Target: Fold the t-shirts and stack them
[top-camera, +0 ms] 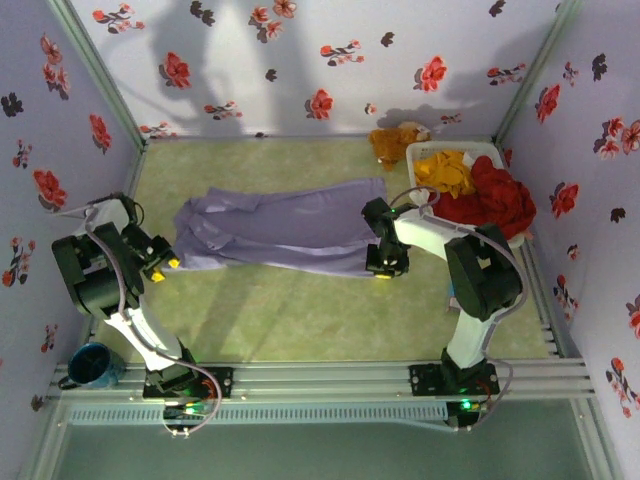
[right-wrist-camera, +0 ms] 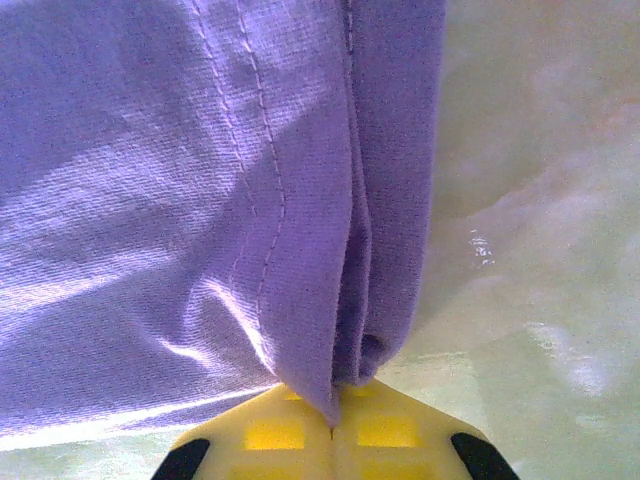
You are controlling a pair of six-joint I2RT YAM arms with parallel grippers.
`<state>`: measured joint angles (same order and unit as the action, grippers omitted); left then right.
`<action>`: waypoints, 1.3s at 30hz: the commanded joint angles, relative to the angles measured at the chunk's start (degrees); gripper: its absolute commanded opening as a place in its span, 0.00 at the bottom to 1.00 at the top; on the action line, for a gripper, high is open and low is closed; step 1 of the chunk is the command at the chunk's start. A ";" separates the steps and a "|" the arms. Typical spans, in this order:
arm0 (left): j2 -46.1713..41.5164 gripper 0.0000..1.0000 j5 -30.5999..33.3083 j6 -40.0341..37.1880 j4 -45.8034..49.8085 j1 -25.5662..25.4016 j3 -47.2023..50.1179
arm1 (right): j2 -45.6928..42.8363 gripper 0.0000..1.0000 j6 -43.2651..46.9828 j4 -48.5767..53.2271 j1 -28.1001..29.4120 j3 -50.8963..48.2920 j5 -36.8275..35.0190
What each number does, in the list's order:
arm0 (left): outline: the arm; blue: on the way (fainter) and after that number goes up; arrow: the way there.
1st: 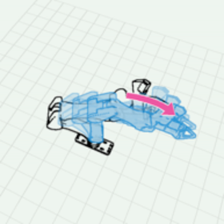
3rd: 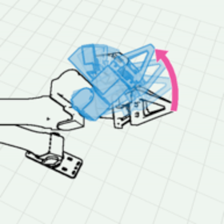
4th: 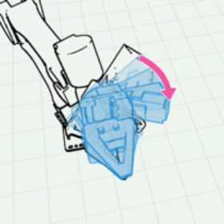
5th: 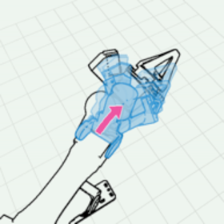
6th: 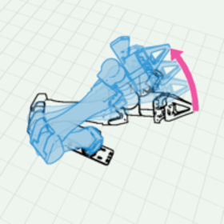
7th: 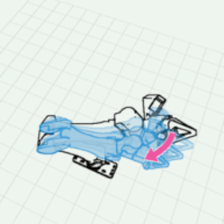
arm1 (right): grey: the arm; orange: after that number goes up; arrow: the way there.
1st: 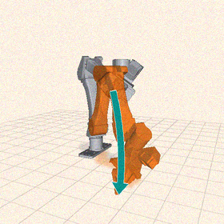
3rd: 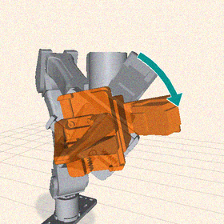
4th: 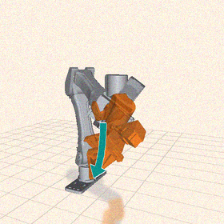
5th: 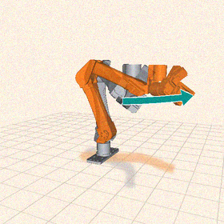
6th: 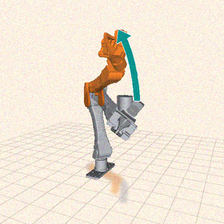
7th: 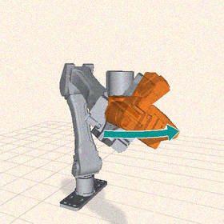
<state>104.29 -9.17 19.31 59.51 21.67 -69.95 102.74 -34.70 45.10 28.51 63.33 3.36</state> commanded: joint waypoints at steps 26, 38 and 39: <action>-1.05 0.49 -2.44 -0.06 -5.26 0.30 2.00 | -0.52 0.00 0.64 2.85 -0.21 -0.50 -1.69; 1.81 0.12 -4.95 -0.75 -6.36 0.04 -0.01 | -0.90 0.00 0.82 3.40 -0.39 -1.30 -2.03; 1.67 0.08 -4.59 -0.92 -6.12 0.04 -0.07 | -1.16 0.00 0.87 3.60 -0.43 -1.29 -2.11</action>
<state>104.99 -14.52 19.27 52.64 21.67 -68.64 102.50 -34.48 45.47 28.49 63.13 2.94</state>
